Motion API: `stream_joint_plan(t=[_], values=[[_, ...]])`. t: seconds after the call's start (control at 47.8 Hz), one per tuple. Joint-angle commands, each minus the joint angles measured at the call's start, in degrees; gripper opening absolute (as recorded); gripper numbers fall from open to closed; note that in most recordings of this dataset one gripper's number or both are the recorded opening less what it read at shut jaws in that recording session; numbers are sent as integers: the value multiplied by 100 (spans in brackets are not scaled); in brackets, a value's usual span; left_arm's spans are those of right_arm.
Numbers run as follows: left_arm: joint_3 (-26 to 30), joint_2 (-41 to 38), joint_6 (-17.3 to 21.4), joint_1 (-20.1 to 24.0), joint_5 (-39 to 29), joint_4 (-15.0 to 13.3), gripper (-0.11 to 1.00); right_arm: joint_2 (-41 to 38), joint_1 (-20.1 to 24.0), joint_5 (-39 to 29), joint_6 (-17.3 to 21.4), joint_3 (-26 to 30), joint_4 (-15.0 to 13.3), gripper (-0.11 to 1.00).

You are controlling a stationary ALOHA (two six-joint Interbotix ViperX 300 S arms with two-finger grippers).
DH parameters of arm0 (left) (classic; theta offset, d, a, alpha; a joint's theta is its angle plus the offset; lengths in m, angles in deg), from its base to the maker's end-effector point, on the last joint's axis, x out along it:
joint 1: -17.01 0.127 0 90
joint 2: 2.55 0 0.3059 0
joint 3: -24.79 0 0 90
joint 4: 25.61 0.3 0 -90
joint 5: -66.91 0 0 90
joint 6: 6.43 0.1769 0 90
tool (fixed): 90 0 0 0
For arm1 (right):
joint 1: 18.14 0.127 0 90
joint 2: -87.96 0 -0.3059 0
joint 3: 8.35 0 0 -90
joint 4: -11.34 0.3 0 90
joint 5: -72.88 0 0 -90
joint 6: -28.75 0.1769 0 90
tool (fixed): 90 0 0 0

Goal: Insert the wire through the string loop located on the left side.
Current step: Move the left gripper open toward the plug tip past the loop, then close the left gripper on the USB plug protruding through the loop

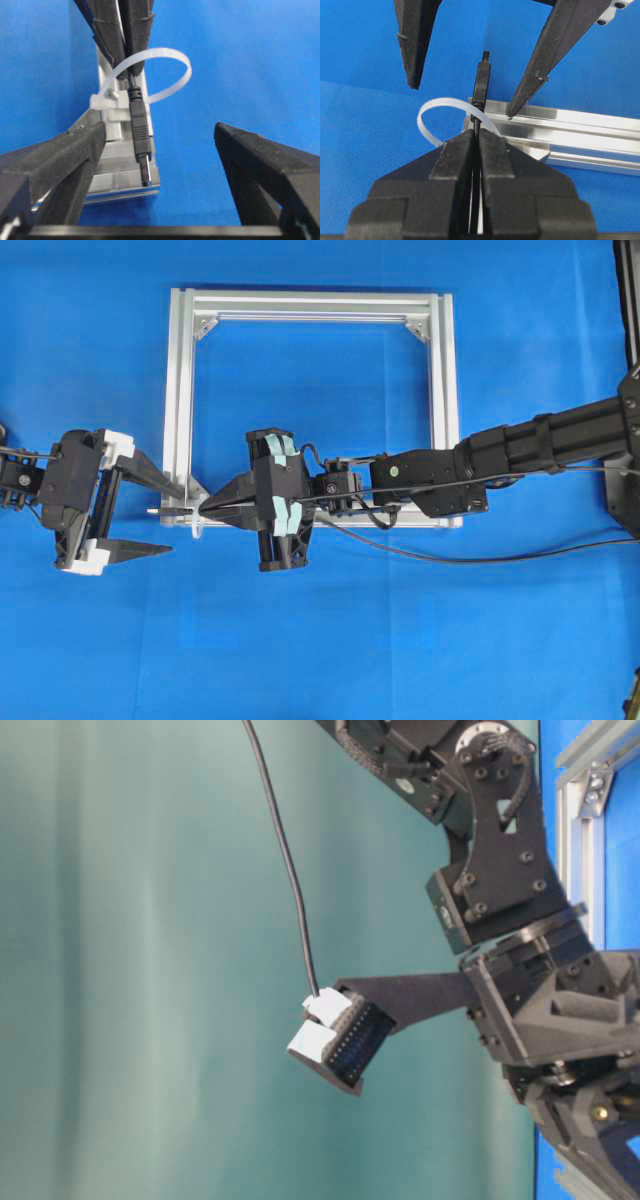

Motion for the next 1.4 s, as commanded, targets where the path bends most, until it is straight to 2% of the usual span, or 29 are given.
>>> stream_joint_plan(t=[0.0,0.732,0.837,1.025,1.067,1.381], values=[[62,44,9,0,62,18,90,123,-9,18,9,114,0,0],[105,18,18,0,281,18,87,123,-18,18,9,114,-9,0],[105,18,26,0,272,18,72,123,-9,18,0,123,-9,0],[123,18,0,0,167,18,17,123,-9,18,0,123,-9,0],[132,18,0,0,158,18,9,123,-18,18,0,123,-9,0],[132,18,-9,35,105,9,8,123,-9,18,0,123,-9,0]])
